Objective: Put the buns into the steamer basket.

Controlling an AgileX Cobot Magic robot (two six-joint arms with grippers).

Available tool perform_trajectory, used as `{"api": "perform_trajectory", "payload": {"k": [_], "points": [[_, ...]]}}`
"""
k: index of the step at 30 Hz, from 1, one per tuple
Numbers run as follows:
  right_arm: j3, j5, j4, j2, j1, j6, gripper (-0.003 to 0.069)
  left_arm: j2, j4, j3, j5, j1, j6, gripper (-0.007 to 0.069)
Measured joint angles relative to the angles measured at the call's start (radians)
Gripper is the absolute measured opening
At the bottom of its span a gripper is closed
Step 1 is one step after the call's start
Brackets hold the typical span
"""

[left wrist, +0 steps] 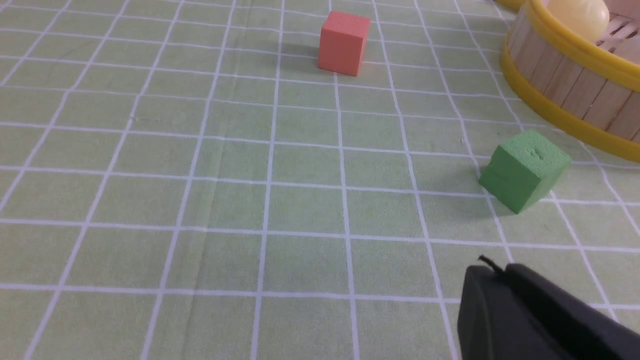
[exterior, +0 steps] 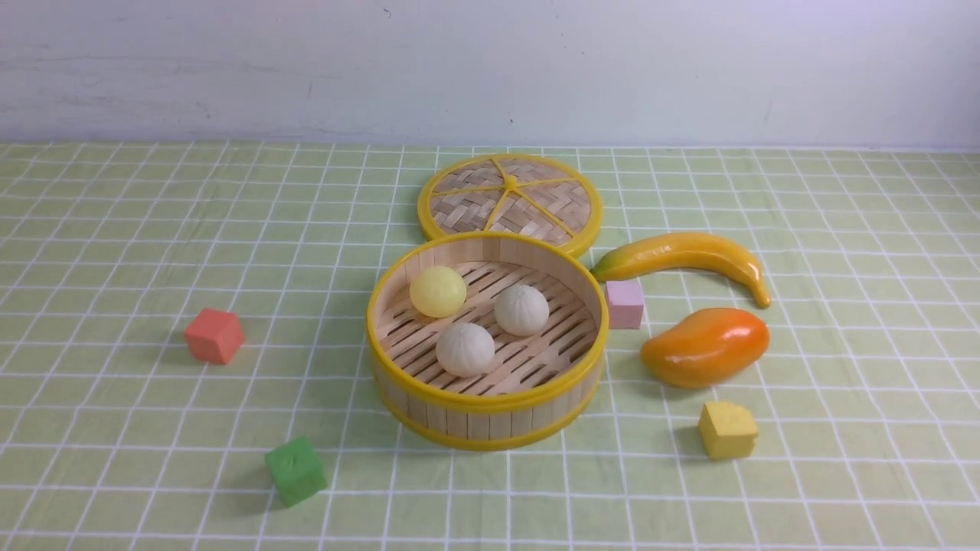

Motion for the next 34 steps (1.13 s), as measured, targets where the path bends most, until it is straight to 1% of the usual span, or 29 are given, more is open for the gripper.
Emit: {"api": "perform_trajectory", "payload": {"k": [34], "points": [[0.001,-0.004,0.0,0.0,0.0,0.0,0.0239,0.0,0.0,0.0,0.0,0.0,0.0,0.0043]]}}
